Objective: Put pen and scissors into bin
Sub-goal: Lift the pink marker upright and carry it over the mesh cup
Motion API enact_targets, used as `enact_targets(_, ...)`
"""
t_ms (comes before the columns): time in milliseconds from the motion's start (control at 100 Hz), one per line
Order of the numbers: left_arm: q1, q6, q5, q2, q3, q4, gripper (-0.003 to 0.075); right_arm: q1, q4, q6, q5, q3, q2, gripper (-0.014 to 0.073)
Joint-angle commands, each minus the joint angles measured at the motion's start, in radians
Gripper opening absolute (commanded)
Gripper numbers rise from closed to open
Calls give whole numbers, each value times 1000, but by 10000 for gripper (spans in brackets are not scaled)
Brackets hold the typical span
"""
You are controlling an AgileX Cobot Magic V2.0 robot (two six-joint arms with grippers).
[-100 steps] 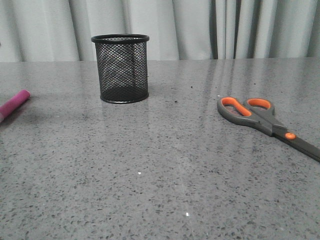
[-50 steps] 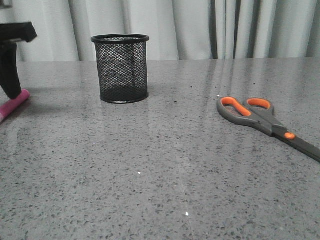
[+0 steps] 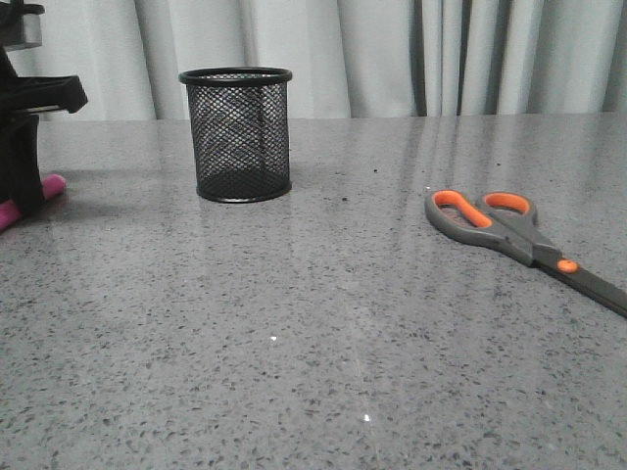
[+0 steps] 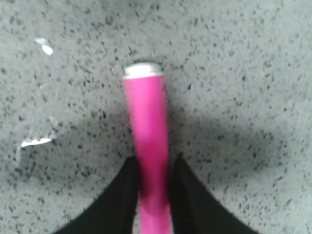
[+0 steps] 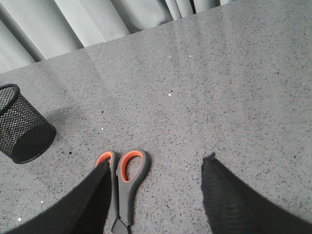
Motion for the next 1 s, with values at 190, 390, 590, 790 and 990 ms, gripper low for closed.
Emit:
enact_targets(190,-44,28,-353,-174,-11,-34,-19,3,4,-7,-72,-38,9,372)
enact_targets(390,-164,61,-842,-317,60,-84,-18,3,4,-7,-70,-38,9,372)
enact_targets(590,-301,53,-1237,-293,180,-85,-17,3,4,-7,-70,-38,9,372)
enact_targets(790,-380,46,-1518,-186,209,-68,-18,3,4,-7,-74,-38,9,372)
enact_targets(990,-388,41,-1545,-97,209,-72,-18,3,4,-7,-74,-38,9,372)
